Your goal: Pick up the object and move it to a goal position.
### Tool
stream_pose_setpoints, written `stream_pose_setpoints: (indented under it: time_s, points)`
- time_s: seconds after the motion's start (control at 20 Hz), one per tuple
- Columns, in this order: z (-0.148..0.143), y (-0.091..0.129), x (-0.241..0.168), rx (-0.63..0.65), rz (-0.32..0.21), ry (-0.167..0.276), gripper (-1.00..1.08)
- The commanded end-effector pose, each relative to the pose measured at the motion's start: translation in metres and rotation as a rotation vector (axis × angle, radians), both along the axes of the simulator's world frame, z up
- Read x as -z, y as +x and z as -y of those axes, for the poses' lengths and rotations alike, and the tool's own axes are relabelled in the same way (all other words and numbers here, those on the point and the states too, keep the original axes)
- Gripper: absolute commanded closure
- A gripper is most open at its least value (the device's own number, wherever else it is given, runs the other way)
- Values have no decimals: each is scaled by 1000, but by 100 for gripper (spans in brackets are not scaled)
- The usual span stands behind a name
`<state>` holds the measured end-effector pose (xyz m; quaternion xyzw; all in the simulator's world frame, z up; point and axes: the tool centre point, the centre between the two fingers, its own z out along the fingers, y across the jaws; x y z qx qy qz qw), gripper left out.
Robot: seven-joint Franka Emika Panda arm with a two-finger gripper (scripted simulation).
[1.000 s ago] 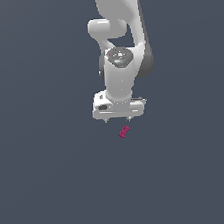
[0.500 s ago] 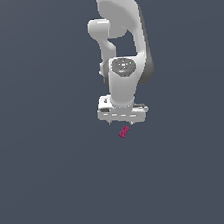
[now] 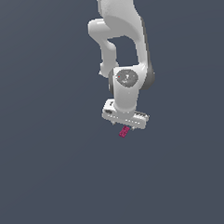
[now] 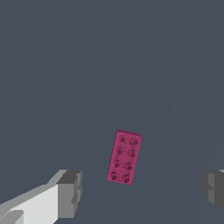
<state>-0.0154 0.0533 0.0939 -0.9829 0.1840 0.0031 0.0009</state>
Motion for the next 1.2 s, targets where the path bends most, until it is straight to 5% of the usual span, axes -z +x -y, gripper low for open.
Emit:
stream_pose_setpoints:
  time_s: [0.0,0.5,1.15]
  points:
    - [-3,-3,9,55,2,0,-92]
    - [-9,-10,30,176,5,-3,-92]
    - [-9,-11,52,184,5,-3,-92]
